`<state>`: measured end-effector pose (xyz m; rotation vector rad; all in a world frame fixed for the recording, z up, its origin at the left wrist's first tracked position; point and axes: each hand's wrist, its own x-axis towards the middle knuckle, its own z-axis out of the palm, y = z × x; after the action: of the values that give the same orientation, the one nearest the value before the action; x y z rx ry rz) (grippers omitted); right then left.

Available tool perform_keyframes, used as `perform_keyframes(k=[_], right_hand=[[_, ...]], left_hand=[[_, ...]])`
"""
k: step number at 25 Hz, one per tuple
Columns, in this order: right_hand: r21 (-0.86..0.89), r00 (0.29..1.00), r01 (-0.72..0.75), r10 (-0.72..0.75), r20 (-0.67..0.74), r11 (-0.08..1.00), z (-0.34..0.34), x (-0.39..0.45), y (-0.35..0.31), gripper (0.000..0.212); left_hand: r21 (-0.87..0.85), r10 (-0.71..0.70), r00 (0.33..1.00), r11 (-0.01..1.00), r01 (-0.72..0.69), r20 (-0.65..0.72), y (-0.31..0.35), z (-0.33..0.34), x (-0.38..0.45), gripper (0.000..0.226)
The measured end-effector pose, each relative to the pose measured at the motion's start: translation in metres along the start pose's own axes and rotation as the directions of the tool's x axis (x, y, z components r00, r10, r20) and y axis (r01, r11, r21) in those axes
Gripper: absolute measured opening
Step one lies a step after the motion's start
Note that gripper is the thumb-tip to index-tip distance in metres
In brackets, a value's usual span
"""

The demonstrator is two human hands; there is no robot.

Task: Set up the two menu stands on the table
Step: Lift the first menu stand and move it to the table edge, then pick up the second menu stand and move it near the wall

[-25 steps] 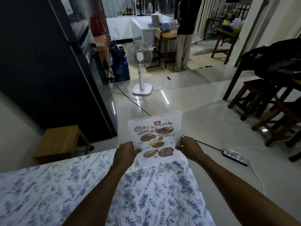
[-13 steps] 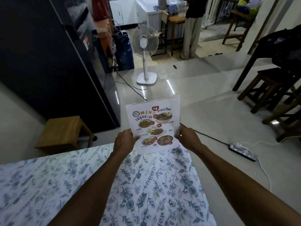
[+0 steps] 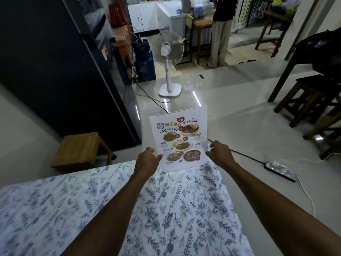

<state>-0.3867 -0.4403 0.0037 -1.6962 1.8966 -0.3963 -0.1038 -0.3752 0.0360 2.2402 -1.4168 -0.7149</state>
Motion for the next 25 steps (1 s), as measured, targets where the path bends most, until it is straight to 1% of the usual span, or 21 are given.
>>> perform_keyframes(k=[2,4,6,9,12,15,18,21,25], right_hand=[[-0.029,0.999,-0.045,0.044,-0.025,0.999,-0.002,-0.014,0.0,0.038],[-0.059,0.998,-0.058,0.056,-0.036,0.997,-0.002,-0.035,-0.006,0.034],[-0.08,0.999,-0.042,0.039,-0.036,0.996,0.002,-0.065,-0.017,0.029],[-0.144,1.0,-0.009,0.01,0.005,0.99,0.02,-0.123,-0.041,0.026],[-0.196,0.999,0.038,-0.032,0.034,0.98,0.044,-0.186,-0.077,0.024],[-0.201,0.995,0.093,-0.082,0.062,0.975,0.07,-0.252,-0.117,0.026],[-0.214,0.988,0.145,-0.13,0.082,0.966,0.101,-0.308,-0.154,0.026],[-0.203,0.971,0.214,-0.185,0.152,0.956,0.14,-0.364,-0.195,0.026],[-0.186,0.94,0.3,-0.257,0.226,0.936,0.183,-0.422,-0.239,0.031]], left_hand=[[-0.005,-0.005,1.0,1.0,0.005,-0.004,-0.004,-0.008,-0.012,0.052],[-0.022,-0.007,1.0,1.0,0.007,-0.009,-0.013,-0.02,-0.031,0.052],[-0.037,-0.007,1.0,0.999,0.007,-0.002,-0.027,-0.033,-0.058,0.049],[-0.054,-0.014,1.0,0.998,0.015,0.018,-0.058,-0.057,-0.104,0.048],[-0.081,-0.023,1.0,0.997,0.022,-0.007,-0.092,-0.087,-0.151,0.048],[-0.107,-0.024,0.999,0.994,0.021,-0.025,-0.131,-0.12,-0.203,0.05],[-0.084,-0.015,1.0,0.996,0.014,-0.015,-0.178,-0.143,-0.255,0.05],[-0.093,-0.025,0.999,0.995,0.022,-0.023,-0.236,-0.174,-0.311,0.047],[-0.031,-0.071,0.996,0.997,0.07,-0.056,-0.319,-0.214,-0.36,0.051]])
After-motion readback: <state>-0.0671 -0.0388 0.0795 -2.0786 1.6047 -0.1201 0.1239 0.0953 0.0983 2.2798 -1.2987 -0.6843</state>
